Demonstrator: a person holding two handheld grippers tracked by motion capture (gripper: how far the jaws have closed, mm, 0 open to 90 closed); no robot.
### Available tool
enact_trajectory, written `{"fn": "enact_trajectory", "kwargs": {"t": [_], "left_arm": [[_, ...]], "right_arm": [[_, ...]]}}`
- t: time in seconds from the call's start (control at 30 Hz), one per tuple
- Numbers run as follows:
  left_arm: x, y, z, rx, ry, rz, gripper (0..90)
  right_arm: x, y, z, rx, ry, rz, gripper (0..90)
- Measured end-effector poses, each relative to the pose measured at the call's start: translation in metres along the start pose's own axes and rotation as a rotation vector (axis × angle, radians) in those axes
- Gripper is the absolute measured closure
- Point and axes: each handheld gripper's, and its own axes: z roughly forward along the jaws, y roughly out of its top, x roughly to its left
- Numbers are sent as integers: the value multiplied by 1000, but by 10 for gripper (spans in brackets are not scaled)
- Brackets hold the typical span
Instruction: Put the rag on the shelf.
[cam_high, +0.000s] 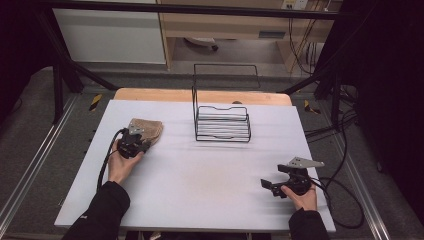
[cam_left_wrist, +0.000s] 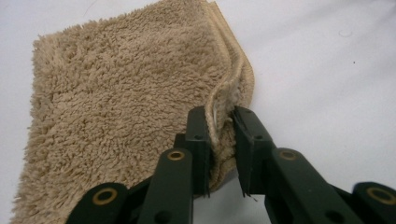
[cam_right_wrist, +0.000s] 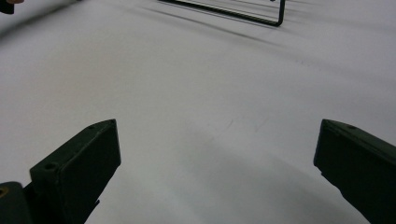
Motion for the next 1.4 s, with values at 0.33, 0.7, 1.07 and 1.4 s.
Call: {"fn": "enact_trajectory", "kwargs": {"t": [0.33,0.7,1.07,1.4], "left_arm": [[7,4,-17,-27,-32,-57,798],[4,5,-42,-41,-90,-91,802],[-20,-1,-63,-51,-169,-73,802],[-53,-13,-74,-39,-221,1,802]], "right_arm": [[0,0,0,-4,-1,-4,10],[0,0,-1,-7,2,2,11],[1,0,-1,-7,4,-1,11],[2,1,-1,-4,7,-2,12]]}}
